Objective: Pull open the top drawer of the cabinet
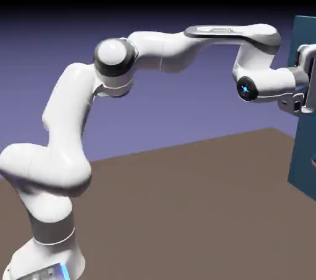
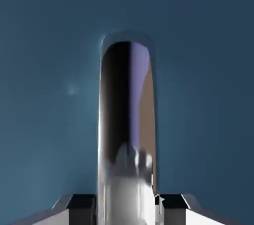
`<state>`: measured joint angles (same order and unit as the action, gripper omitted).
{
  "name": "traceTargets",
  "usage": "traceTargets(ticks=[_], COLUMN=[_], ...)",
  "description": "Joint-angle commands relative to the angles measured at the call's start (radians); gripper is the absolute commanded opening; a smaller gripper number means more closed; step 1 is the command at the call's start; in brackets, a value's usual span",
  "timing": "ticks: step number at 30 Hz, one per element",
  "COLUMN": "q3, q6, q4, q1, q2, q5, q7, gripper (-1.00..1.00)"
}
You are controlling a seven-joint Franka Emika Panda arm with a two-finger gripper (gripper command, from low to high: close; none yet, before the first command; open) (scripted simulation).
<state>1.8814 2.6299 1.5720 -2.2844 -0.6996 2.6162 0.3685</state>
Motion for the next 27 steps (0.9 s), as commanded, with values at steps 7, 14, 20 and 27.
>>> traceTargets(ticks=[7, 14, 20, 27], q3=[-0.164, -0.382, -0.597, -0.762], q6=[-0.036, -0.057, -0.097, -0.142], q4=[0.240, 0.404, 0.538, 0.666], q1=[0.240, 0.494, 0.708, 0.864], q2=[0.153, 0.229, 0.196, 0.119], q5=[0.013, 0.013, -0.002, -0.029], q7=[-0.146, -0.223, -0.203, -0.153], gripper=[-1.00, -1.00, -1.00, 1.00])
